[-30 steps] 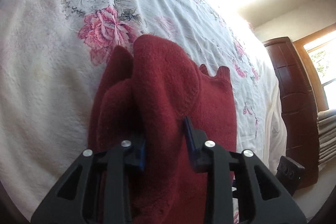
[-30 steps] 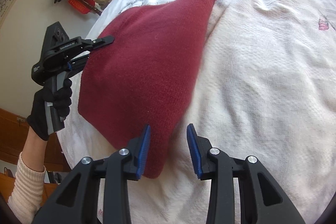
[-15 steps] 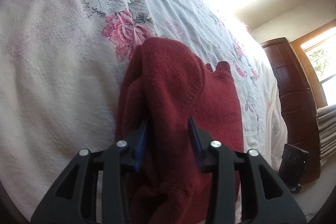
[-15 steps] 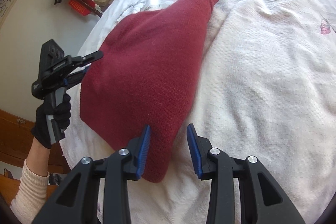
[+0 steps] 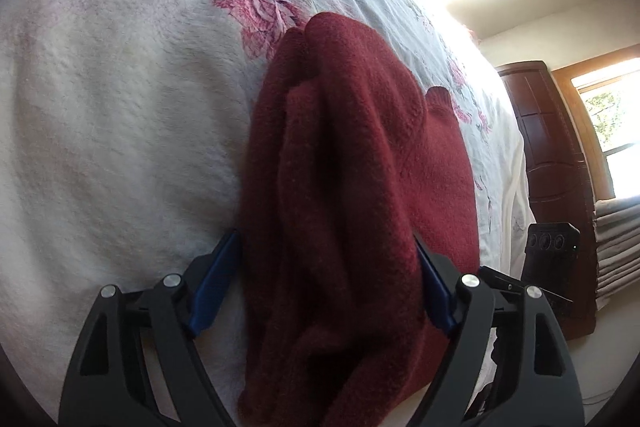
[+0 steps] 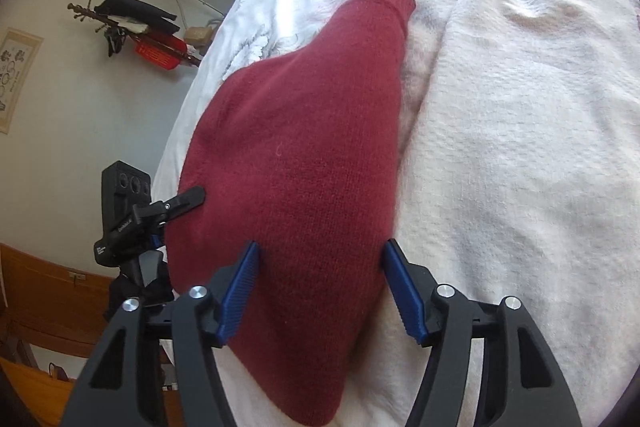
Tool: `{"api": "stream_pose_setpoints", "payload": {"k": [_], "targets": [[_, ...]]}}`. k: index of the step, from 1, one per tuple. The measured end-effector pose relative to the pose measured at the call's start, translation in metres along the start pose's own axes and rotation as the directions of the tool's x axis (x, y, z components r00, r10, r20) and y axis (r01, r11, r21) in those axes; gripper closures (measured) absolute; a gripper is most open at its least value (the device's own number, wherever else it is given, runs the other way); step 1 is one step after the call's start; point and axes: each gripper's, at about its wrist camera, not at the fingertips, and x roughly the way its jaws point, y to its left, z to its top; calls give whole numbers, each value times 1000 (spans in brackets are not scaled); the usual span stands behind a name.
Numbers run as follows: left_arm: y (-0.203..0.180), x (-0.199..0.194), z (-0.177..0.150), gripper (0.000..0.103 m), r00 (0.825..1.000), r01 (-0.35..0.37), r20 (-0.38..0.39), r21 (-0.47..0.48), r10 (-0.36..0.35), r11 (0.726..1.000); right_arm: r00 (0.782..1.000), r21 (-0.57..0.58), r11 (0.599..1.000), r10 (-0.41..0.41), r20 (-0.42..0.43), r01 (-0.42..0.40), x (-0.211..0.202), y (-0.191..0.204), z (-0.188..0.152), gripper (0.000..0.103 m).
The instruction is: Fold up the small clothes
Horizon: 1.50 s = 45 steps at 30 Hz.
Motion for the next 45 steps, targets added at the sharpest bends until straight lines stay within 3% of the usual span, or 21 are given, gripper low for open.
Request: {"api": "stream_pose_setpoints", "payload": {"k": [5, 9, 10, 11, 12, 14, 15, 21, 27, 31, 35, 42, 45], "targets": [[-14, 27, 6, 9, 998, 24, -67, 38, -22, 999, 996, 49, 995, 88, 35, -89, 15, -15, 9, 31], [-22, 37, 2, 10, 999, -3, -51, 101, 8, 995, 986, 107, 980, 161, 51, -165, 31, -28, 13, 33], [-23, 36, -2, 13, 999, -12, -32, 110, 16, 994, 985, 105, 980, 163, 62, -169, 32, -26, 11, 36], [-21, 35, -4, 27, 1000, -10, -16, 100, 12, 995, 985, 101, 981, 162, 67, -168, 32, -25, 10, 42], [-18, 31, -6, 39, 1000, 19, 0, 68, -19, 997, 984, 98, 981, 163, 67, -169, 30, -23, 10, 46], [-10, 26, -10, 54, 996, 80, 29, -2, -80, 997, 982, 95, 979, 173, 75, -179, 21, -17, 12, 59], [-9, 24, -14, 59, 994, 100, 38, -18, -99, 995, 981, 90, 978, 180, 79, -186, 14, -14, 12, 60], [-35, 12, -40, 66, 970, 239, 39, -18, -239, 971, 990, -24, 992, 122, 73, -120, -35, 23, 6, 63], [-111, 12, -85, 66, 955, 297, -14, 72, -297, 952, 994, -75, 995, 78, 70, -73, -117, 21, -22, 63], [-160, 25, -122, 65, 964, 267, -55, 149, -262, 952, 995, -60, 997, 48, 84, -44, -160, 4, -51, 63], [-183, 42, -158, 65, 975, 217, -83, 166, -205, 962, 996, -22, 999, 50, 80, -48, -177, -19, -79, 62], [-177, 77, -191, 63, 991, 83, -119, 236, -56, 968, 1000, 54, 998, 25, 9, -25, -144, -70, -111, 62], [-164, 86, -202, 57, 993, 75, -104, 218, -54, 973, 1000, 57, 998, 16, -14, -16, -130, -88, -117, 61]]}}
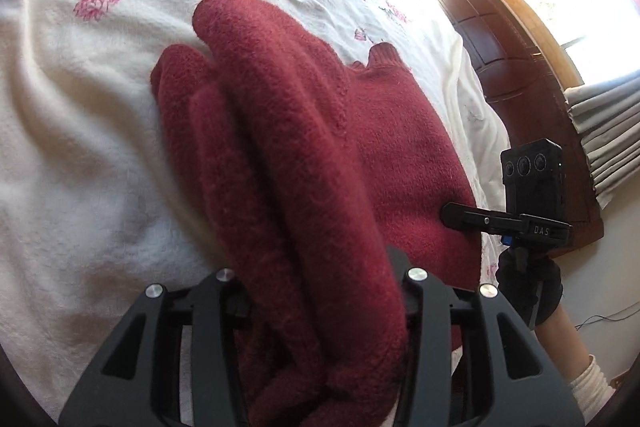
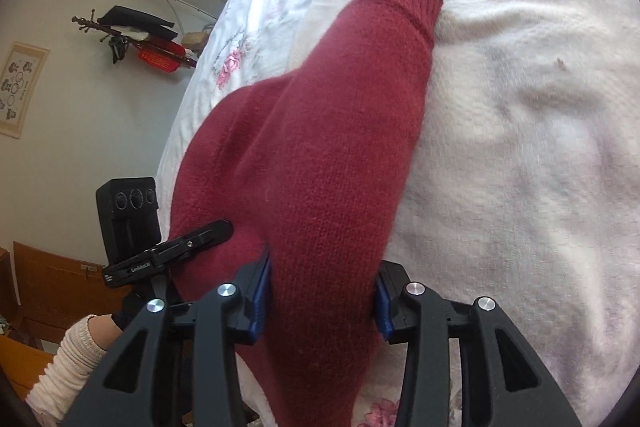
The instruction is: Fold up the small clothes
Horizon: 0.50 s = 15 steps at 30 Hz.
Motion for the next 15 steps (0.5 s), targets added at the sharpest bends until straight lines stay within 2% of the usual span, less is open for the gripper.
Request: {"api": "stream_pose_setpoints", "payload": {"k": [3, 5, 7, 10, 13, 15], "targets": [[8, 6, -9, 49, 1000, 5, 21, 4, -5, 1000, 1000, 45, 999, 17, -5, -17, 9, -15, -6, 57], [10, 6, -13, 45, 1000, 8, 22, 5, -8, 1000, 1000, 44, 999, 17, -8, -16, 7, -18, -12, 50], [11, 1, -8, 45, 1000, 4, 9, 5, -4, 1000, 1000, 29, 1000, 9, -13, -9, -1, -15, -17, 44], [12, -20, -18, 42, 1000, -13, 2, 33, 13, 999, 1000, 23, 1000, -11, -19, 11, -14, -13, -33, 41], [11, -39, -29, 36, 1000, -30, 10, 50, 30, 998, 998, 20, 1000, -19, -61, 20, -14, -16, -59, 42], [11, -46, -34, 36, 998, -59, 12, 71, 58, 996, 995, -3, 999, -41, -90, 41, -10, -12, -71, 56]]}}
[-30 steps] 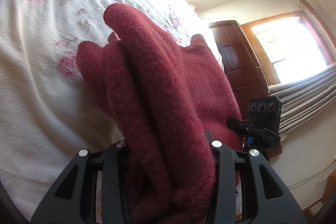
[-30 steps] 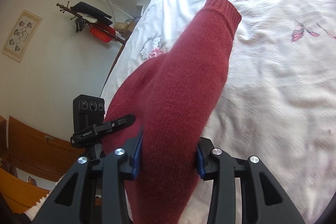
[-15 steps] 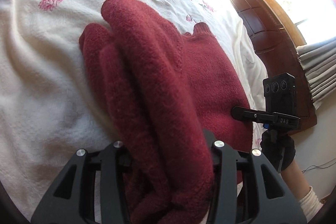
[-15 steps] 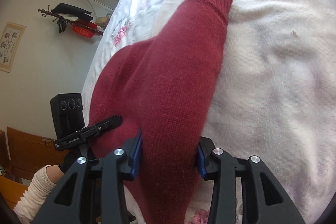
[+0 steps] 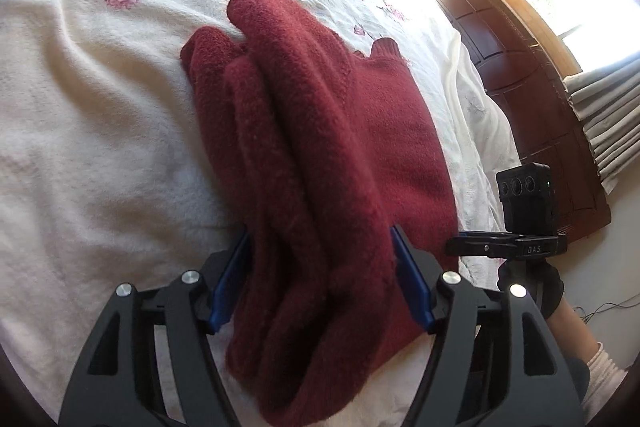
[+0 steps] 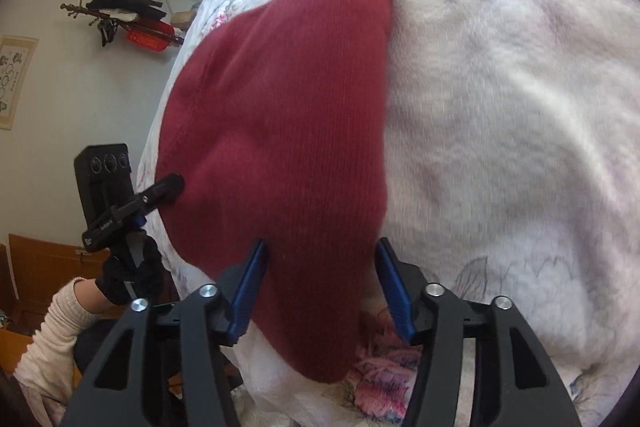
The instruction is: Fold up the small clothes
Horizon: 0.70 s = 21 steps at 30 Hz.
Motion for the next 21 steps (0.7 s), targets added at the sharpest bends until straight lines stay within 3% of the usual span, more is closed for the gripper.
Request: {"api": "stream_pose_setpoints", "payload": {"k": [1, 7, 13, 16, 18, 21], "targets": [[-1, -2, -3, 36, 1000, -12, -2, 17, 12, 1000, 1000, -14, 1000, -5, 3, 5, 0, 2, -6, 63], [-16, 9, -18, 34, 988, -131, -60, 130, 140, 983, 995, -48, 995, -89, -42, 87, 4, 12, -24, 65], [-12, 20, -31, 29, 976, -177, -105, 130, 191, 976, 990, 8, 994, -105, -98, 106, 16, 4, -31, 65], [-19, 9, -26, 30, 969, -208, -117, 100, 219, 973, 979, -31, 983, -184, -84, 182, 0, 14, -30, 53], [-28, -5, -21, 30, 967, -227, -93, 95, 235, 969, 970, -77, 970, -236, -52, 232, -17, 29, -31, 53], [-45, -31, -13, 29, 959, -274, -57, 64, 278, 959, 935, -135, 925, -355, 15, 354, -43, 58, -29, 42]]}}
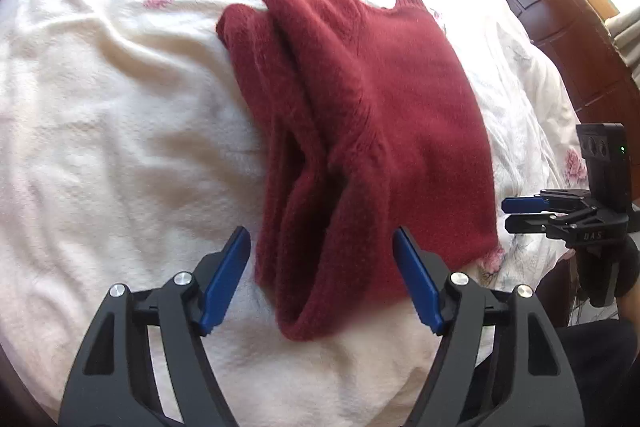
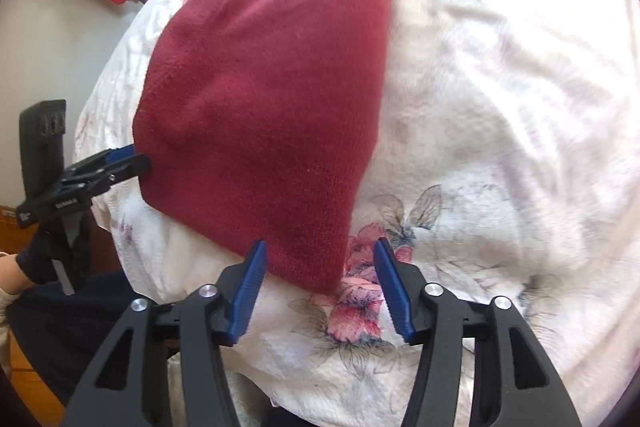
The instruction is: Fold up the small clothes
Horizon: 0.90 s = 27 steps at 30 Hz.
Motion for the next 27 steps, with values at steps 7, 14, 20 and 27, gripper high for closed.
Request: {"api": "stream_pose_setpoints", "payload": {"k": [7, 14, 20, 27], "targets": [[-39, -73, 4, 20, 984, -141, 112, 10, 139, 990, 956, -19, 972, -225, 187, 233, -71, 45, -7, 27], [-54, -111, -26, 15, 958, -237, 157, -44, 241, 971, 926, 62, 966, -257, 275, 250, -104, 68, -35, 16], [-52, -124, -53, 15, 942, -280, 167, -89, 292, 956, 907, 79, 952, -306, 290, 296, -99, 94, -55, 11], [-55, -125, -86, 15, 927, -319, 158, -141, 339, 937, 891, 57, 936, -350, 291, 348, -93, 112, -70, 4]]}}
